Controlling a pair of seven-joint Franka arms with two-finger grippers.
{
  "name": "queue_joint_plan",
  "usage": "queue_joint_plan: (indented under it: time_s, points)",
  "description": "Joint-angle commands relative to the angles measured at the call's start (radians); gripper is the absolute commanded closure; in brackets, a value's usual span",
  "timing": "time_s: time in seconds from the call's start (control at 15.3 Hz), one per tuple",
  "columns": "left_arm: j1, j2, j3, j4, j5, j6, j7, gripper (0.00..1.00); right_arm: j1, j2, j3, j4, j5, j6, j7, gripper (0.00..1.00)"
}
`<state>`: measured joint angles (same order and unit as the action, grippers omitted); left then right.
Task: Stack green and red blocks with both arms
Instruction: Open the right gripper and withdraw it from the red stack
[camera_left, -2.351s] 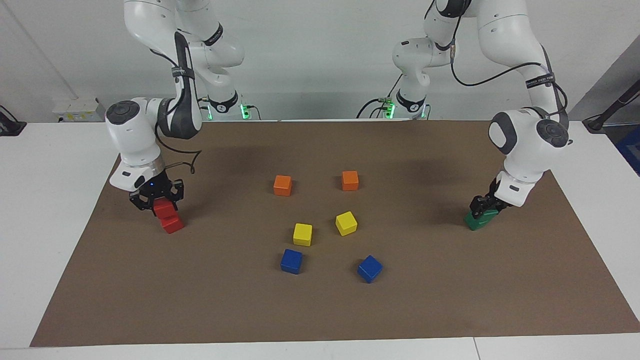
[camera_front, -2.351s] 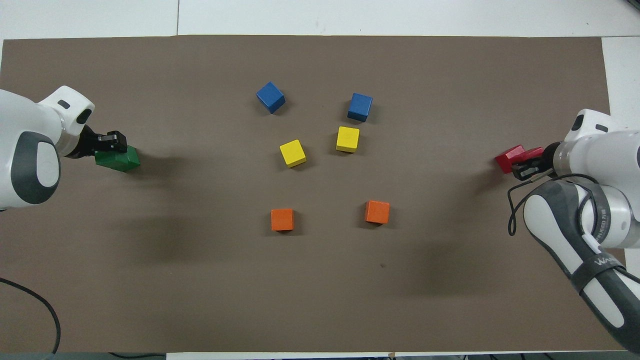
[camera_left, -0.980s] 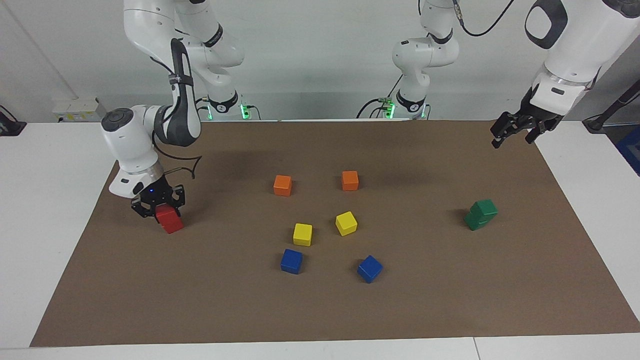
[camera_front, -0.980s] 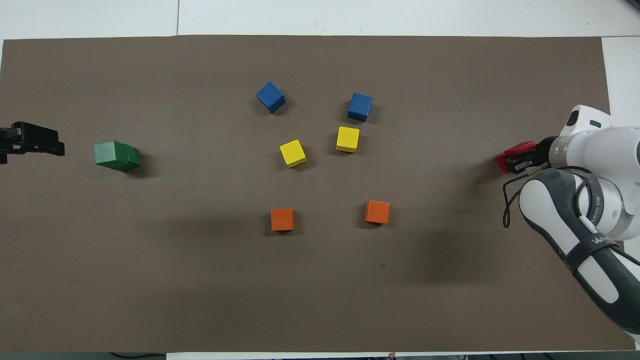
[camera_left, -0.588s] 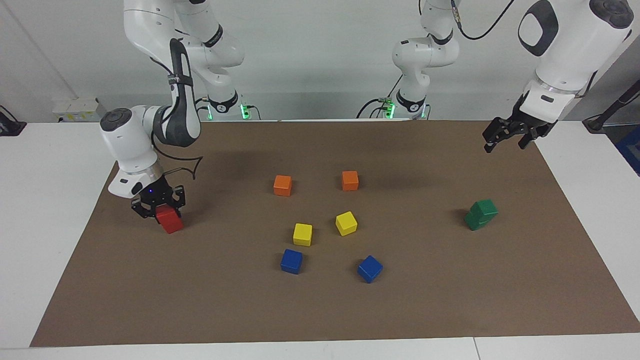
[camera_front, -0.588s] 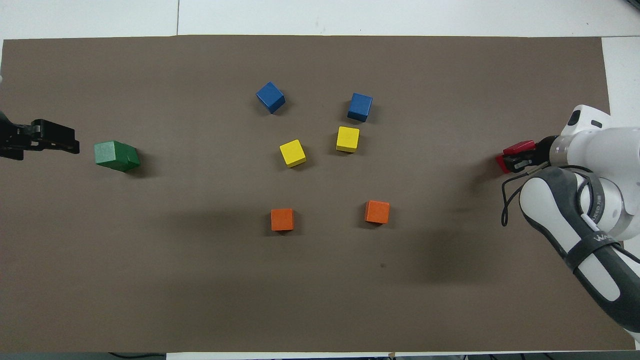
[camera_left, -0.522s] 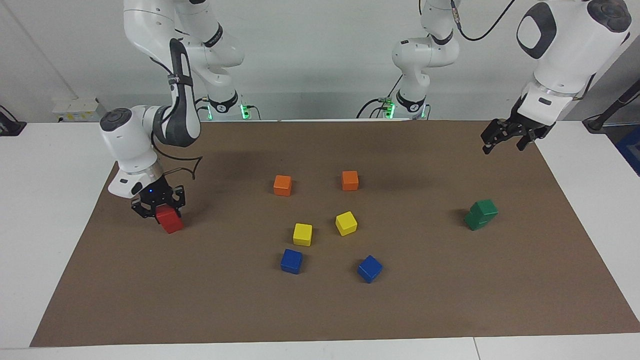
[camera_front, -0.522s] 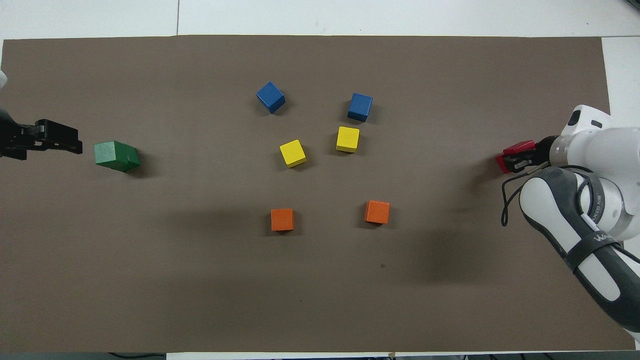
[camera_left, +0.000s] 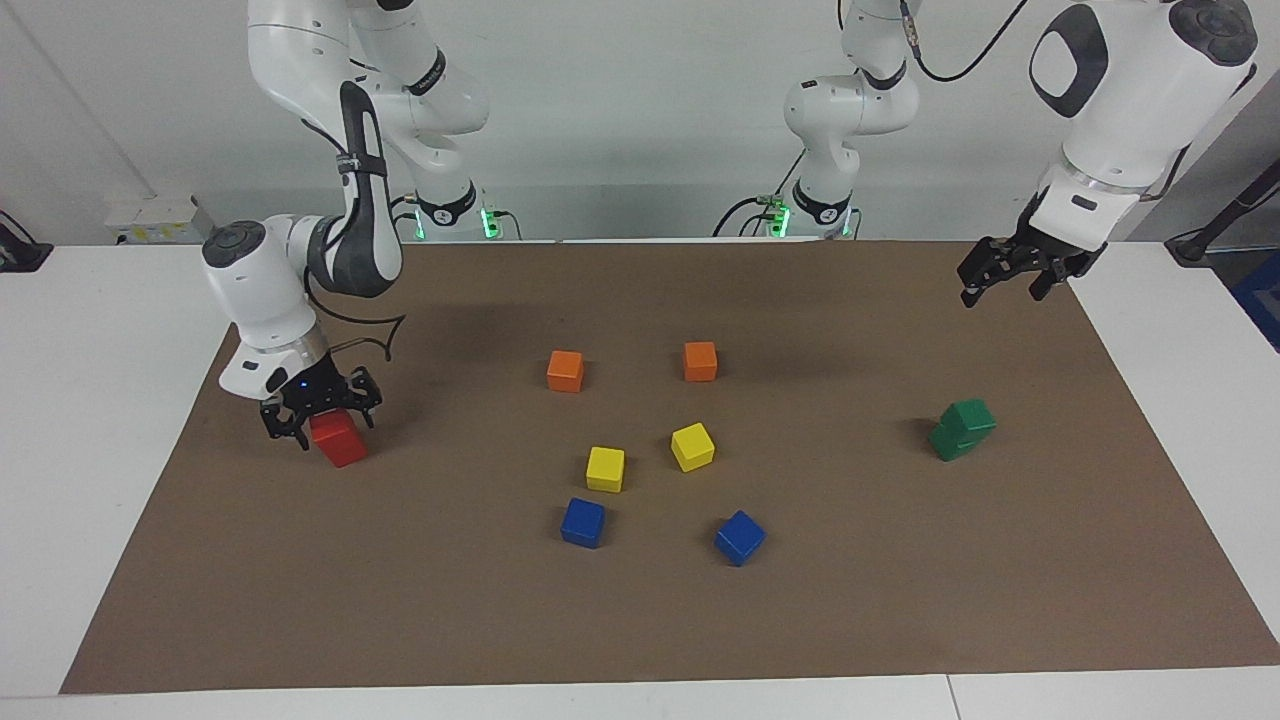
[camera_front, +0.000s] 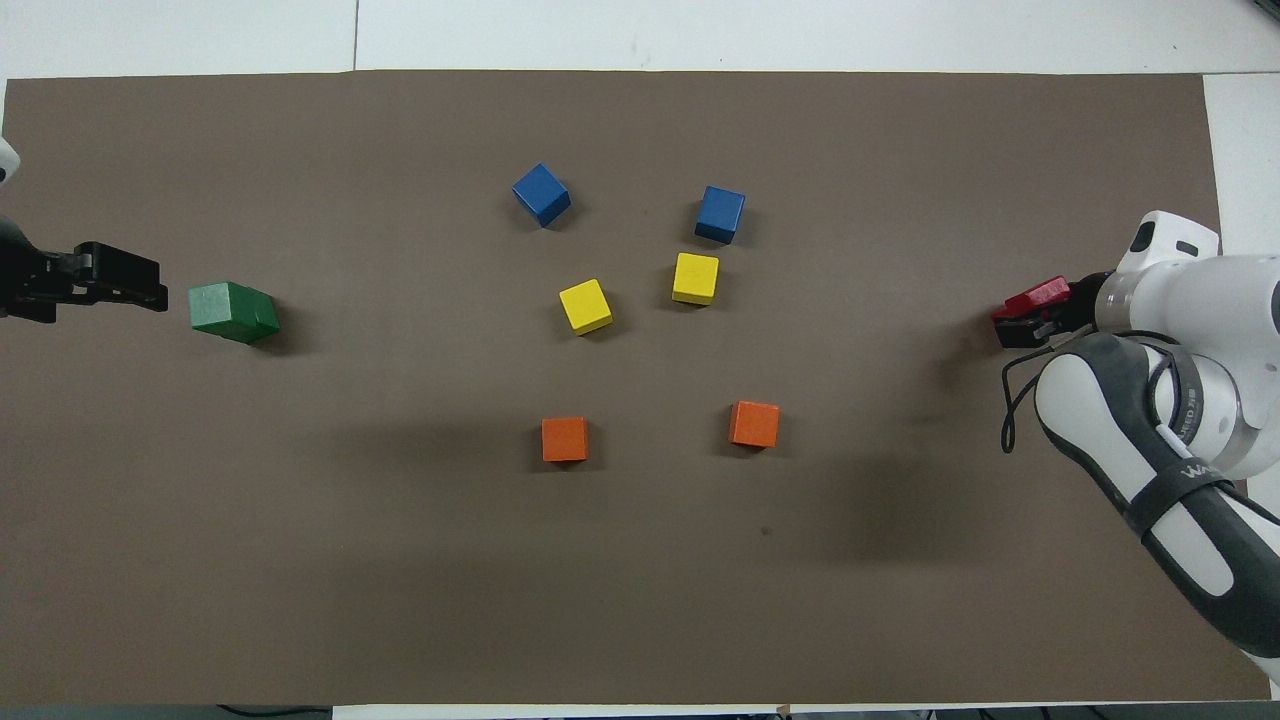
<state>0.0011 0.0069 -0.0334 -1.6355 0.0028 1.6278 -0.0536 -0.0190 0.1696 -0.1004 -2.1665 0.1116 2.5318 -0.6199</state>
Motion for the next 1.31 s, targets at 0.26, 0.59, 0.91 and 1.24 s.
queue_joint_plan:
  time_s: [0.26, 0.59, 0.91, 1.24]
  points:
    - [-0.010, -0.035, 0.010, -0.050, -0.006, 0.049, 0.003, 0.00, -0.016, -0.080, -0.004, 0.327, 0.022, -0.583, 0.327, 0.00]
    - [-0.012, -0.044, 0.009, -0.006, -0.004, 0.004, 0.003, 0.00, -0.004, -0.122, 0.004, 0.441, 0.014, -0.801, 0.635, 0.00]
    - [-0.009, -0.065, 0.007, -0.055, -0.009, 0.098, 0.008, 0.00, 0.042, -0.209, 0.008, 0.442, -0.074, -0.924, 0.631, 0.00]
    - [-0.023, -0.064, 0.007, -0.056, -0.010, 0.115, 0.043, 0.00, 0.044, -0.251, 0.007, 0.456, -0.078, -0.970, 0.623, 0.00]
